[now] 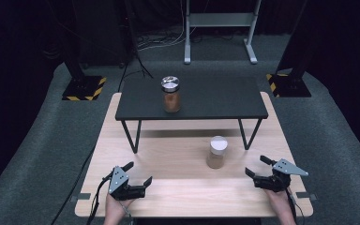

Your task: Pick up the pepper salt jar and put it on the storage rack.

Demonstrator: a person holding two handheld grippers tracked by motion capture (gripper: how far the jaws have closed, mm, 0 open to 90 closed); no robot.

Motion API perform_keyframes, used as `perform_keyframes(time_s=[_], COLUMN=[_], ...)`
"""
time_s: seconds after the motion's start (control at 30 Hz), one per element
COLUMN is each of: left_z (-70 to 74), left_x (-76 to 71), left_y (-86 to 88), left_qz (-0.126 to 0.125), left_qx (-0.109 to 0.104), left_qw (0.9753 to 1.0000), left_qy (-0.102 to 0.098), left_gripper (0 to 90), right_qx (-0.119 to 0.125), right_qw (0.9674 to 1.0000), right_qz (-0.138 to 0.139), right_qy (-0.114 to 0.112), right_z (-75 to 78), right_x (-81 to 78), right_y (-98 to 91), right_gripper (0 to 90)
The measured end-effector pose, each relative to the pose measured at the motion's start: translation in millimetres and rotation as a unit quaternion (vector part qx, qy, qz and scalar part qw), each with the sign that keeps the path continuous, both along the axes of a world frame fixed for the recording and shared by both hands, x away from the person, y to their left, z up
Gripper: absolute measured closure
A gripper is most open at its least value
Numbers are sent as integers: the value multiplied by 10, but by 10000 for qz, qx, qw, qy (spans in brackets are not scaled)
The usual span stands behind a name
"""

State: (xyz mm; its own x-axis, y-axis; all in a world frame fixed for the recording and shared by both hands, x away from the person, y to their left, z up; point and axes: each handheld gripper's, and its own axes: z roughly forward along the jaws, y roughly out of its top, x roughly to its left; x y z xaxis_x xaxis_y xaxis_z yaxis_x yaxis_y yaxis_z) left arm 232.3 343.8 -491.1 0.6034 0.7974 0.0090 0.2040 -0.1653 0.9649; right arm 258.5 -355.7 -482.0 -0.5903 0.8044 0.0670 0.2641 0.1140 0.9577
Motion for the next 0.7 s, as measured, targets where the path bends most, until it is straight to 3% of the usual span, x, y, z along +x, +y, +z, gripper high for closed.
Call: perform_keyframes(time_s=[0.7], left_z=[0], left_x=[2], left_y=[0], left_qz=[7], left_qx=[-12], left_qw=[10000], left_qy=[11], left_gripper=[46], right_qx=[1], right_qw=[10000], right_qz=[24], right_qy=[-19], right_z=[-4], right_x=[-3], right_y=[-4], right_gripper=[94])
